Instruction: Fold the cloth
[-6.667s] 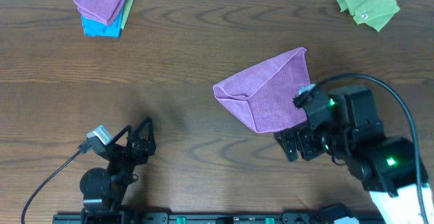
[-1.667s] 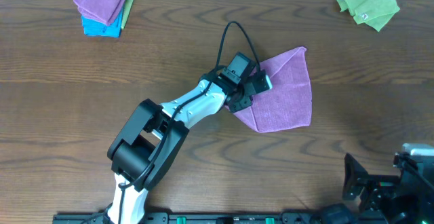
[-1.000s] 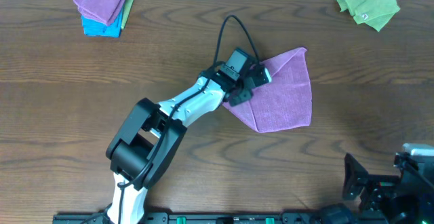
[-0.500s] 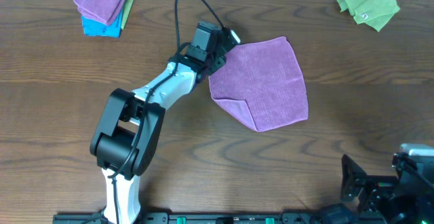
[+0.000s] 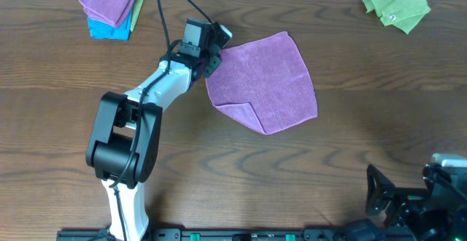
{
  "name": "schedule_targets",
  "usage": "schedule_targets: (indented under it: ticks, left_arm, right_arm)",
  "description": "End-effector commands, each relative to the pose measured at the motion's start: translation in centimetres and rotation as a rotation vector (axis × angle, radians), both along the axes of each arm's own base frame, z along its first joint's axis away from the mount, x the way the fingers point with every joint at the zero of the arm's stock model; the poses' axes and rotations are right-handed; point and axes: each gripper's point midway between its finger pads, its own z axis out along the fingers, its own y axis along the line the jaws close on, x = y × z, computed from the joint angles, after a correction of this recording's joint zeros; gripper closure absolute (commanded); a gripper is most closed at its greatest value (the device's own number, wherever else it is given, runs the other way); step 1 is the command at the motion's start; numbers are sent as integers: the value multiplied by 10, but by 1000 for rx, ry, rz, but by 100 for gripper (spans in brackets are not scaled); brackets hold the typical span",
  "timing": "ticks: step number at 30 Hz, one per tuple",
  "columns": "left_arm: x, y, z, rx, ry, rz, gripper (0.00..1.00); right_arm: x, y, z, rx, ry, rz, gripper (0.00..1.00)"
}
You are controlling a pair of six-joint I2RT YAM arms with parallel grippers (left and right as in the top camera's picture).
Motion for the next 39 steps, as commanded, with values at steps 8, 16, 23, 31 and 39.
schedule_targets:
  ticks: [8, 16, 23, 31, 39]
  left_arm:
    - [-9, 5, 24, -2, 14, 96, 4]
    - [-77, -41, 90, -117, 103, -65, 4]
    - [-164, -117, 127, -408, 308, -405, 4]
    - [-167, -107, 67, -272, 443, -195, 4]
    - [-179, -108, 16, -239, 606, -54, 4]
  right_arm:
    - [2, -3, 1, 5, -1, -28, 1]
    - [4, -5, 4, -62, -21, -2, 1]
    - [5, -12, 6, -105, -30, -23, 1]
    - [4, -12, 4, -140, -20, -1, 1]
    - [-2, -14, -5, -152, 22, 2, 1]
